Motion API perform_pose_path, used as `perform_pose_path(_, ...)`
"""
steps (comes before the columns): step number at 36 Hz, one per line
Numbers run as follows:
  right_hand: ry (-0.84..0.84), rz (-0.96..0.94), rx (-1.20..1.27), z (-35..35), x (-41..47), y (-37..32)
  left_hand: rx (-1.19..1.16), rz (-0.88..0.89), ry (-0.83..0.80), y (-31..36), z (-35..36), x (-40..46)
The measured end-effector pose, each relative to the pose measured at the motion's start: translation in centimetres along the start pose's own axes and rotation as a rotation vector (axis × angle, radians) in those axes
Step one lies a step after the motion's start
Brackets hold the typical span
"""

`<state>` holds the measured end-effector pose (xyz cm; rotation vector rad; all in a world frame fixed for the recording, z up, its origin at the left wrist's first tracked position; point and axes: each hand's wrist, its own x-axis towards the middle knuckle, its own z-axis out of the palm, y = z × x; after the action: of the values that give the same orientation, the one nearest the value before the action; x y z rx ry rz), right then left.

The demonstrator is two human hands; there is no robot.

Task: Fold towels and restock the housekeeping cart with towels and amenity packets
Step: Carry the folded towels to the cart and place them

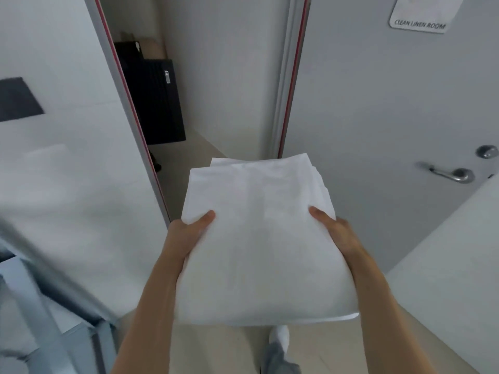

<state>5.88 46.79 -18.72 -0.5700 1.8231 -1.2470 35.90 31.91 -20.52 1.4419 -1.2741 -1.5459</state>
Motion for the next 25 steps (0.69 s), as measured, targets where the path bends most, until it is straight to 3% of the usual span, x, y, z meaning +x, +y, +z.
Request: perform_pose_path(25,-0.151,-0.057,-0.135,10.5,48.0,-22.1,-0.056,0.024,0.224,17.5,7.8,40.4)
